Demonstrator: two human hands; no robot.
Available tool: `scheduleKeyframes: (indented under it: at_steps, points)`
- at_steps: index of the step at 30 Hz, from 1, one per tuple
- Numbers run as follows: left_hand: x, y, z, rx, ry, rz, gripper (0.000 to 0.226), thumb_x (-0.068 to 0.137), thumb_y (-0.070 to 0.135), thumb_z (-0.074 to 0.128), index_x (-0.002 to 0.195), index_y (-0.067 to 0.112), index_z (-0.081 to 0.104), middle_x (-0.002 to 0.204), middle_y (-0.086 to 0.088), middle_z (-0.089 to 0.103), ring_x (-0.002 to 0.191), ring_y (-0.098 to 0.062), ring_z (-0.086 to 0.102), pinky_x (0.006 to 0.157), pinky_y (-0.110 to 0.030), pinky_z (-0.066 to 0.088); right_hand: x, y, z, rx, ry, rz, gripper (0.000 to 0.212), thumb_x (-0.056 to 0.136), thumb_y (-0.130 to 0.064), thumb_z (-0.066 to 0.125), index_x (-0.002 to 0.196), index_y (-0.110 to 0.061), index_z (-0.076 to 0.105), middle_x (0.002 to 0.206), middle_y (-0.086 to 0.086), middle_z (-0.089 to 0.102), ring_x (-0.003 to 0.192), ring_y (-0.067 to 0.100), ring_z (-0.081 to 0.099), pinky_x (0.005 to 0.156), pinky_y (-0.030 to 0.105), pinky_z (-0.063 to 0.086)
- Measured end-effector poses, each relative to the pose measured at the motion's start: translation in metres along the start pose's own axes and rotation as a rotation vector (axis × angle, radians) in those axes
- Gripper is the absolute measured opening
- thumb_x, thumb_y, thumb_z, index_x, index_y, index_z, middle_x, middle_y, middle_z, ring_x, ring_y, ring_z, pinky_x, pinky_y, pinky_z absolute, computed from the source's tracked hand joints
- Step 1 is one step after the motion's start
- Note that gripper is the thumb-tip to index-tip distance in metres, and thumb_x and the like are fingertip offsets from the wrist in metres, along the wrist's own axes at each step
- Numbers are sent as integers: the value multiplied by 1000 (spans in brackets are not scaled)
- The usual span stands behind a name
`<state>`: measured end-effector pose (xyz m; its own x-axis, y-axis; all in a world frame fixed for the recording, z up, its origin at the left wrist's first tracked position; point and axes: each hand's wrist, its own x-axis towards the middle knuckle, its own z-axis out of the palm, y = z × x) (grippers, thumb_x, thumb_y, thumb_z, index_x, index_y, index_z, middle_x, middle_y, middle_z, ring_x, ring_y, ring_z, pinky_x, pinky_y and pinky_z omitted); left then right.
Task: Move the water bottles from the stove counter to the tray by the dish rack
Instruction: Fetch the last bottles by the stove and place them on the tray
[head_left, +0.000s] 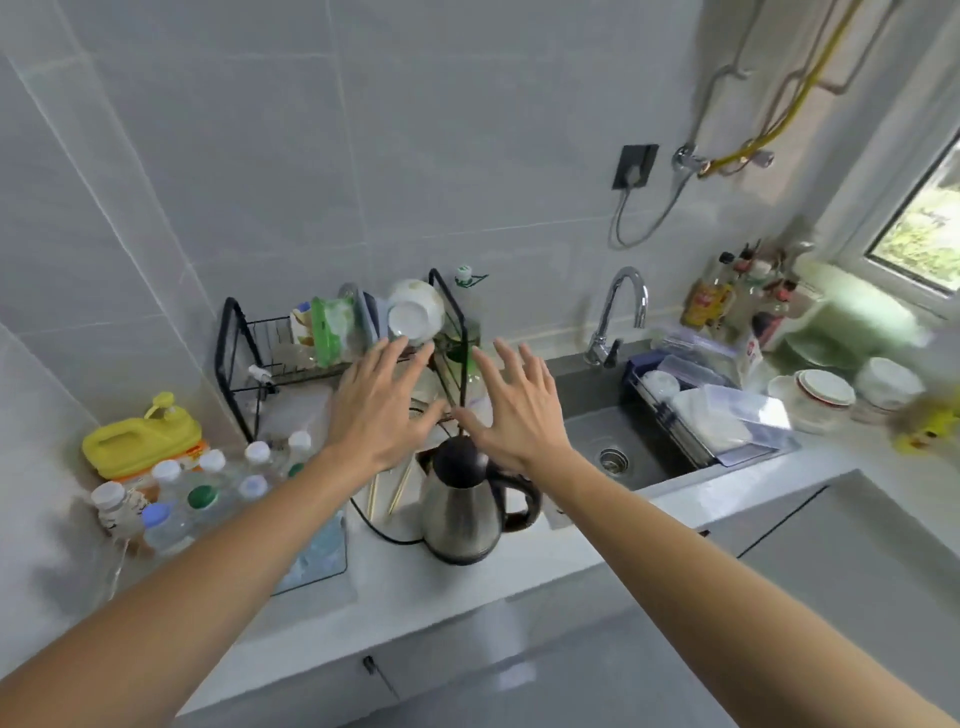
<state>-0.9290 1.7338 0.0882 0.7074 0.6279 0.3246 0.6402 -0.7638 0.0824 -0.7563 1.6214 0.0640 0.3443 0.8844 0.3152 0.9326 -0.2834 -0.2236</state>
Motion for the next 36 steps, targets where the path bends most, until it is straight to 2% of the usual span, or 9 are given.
scheduleKeyframes:
  at_steps: [4, 8, 13, 15, 17, 25, 29, 33, 36]
  points:
    - [37, 114, 10, -67, -10, 117, 78, 90, 66, 37, 159, 30, 27, 163, -8, 32, 152, -29, 23, 121, -48, 25, -50, 97, -55, -42, 25, 144, 84, 91, -76, 37, 162, -32, 20, 169, 9, 23, 157, 39, 13, 125, 58, 17]
    - [62, 253, 26, -104, -21, 254, 77, 91, 66, 39, 158, 31, 28, 163, -8, 33, 151, -29, 25, 118, -50, 31, -119, 206, -112, -82, 54, 290, 86, 91, -75, 38, 163, -32, 18, 171, 9, 19, 158, 37, 10, 126, 56, 16]
    - [75, 425, 43, -178, -31, 423, 76, 93, 66, 40, 159, 31, 29, 163, -6, 34, 152, -28, 26, 119, -50, 29, -209, 335, -181, -136, 84, 467, 85, 91, -75, 36, 163, -32, 19, 170, 10, 19, 158, 36, 8, 125, 56, 16]
    - [76, 489, 49, -208, -44, 480, 78, 90, 68, 34, 158, 30, 30, 162, -6, 35, 151, -28, 27, 118, -50, 30, -247, 377, -208, -161, 110, 546, 85, 91, -75, 37, 162, -33, 19, 171, 8, 19, 158, 35, 8, 125, 55, 18]
    - [73, 550, 55, -251, -56, 557, 76, 91, 67, 38, 156, 30, 33, 160, -6, 38, 149, -28, 30, 116, -51, 32, -288, 413, -233, -188, 139, 630, 85, 91, -75, 41, 163, -34, 20, 170, 7, 20, 158, 35, 10, 125, 55, 18]
    - [42, 779, 73, -398, -111, 922, 71, 93, 64, 41, 154, 28, 37, 156, -8, 43, 146, -31, 35, 114, -50, 37, -463, 529, -304, -270, 235, 1006, 83, 92, -74, 40, 162, -32, 23, 169, 8, 21, 156, 36, 12, 125, 54, 15]
    - [23, 888, 88, -467, -138, 1128, 71, 94, 62, 40, 152, 22, 42, 150, -11, 47, 139, -32, 42, 109, -49, 42, -545, 571, -333, -347, 267, 1187, 84, 91, -73, 40, 162, -29, 26, 168, 8, 24, 155, 35, 15, 126, 52, 14]
    - [1, 990, 104, -482, -183, 1303, 74, 95, 65, 34, 155, 24, 37, 156, -10, 41, 145, -31, 36, 114, -50, 36, -612, 601, -360, -429, 294, 1350, 84, 91, -74, 41, 161, -33, 23, 167, 6, 24, 155, 34, 15, 125, 53, 19]
    - [-21, 1056, 104, -492, -205, 1418, 73, 95, 66, 35, 156, 26, 37, 158, -10, 40, 147, -31, 33, 115, -50, 36, -657, 612, -378, -470, 303, 1483, 85, 92, -73, 40, 163, -31, 20, 170, 8, 20, 157, 34, 12, 127, 50, 15]
